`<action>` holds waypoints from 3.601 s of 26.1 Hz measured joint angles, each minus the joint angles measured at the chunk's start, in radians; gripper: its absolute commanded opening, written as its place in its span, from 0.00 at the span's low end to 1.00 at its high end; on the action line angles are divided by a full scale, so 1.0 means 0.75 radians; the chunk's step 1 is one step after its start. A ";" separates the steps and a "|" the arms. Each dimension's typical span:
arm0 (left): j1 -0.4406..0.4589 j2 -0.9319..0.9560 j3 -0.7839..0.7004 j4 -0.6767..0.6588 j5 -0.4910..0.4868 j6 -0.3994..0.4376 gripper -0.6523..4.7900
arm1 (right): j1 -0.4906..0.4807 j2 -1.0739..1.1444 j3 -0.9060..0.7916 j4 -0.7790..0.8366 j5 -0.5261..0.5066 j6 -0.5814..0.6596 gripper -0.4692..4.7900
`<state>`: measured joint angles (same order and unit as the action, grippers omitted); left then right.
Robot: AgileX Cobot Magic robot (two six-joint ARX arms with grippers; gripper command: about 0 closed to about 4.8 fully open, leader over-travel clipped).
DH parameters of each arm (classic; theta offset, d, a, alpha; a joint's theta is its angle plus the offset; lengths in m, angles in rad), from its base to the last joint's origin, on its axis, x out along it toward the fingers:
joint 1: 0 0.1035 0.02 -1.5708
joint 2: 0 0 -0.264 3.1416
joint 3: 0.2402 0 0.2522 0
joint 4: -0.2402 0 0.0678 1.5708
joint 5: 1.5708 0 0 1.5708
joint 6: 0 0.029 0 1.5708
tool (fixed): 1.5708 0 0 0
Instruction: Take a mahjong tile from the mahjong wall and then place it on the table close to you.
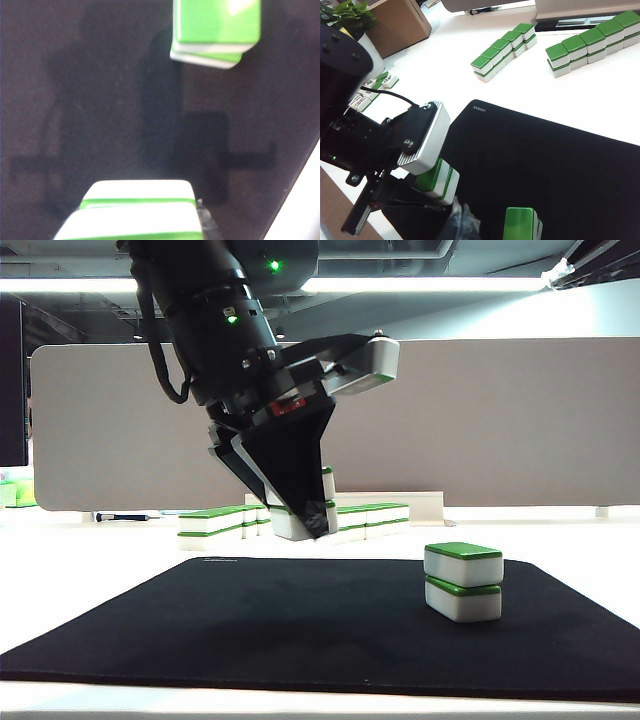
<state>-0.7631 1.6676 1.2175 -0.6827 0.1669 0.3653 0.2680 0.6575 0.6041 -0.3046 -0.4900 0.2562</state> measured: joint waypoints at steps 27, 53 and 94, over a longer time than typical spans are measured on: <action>-0.115 0.384 0.311 -0.111 0.041 0.005 0.45 | -0.001 0.007 0.000 -0.001 0.000 0.000 0.09; -0.123 0.421 0.325 -0.149 0.062 0.001 0.86 | 0.000 0.007 0.000 0.000 0.000 0.000 0.09; -0.075 0.393 1.580 -0.918 -0.343 -0.116 0.15 | 0.000 0.007 0.000 0.000 0.000 0.000 0.09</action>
<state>-0.8196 1.9625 2.4023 -1.3712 -0.0906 0.2783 0.2680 0.6624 0.6041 -0.3046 -0.4900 0.2562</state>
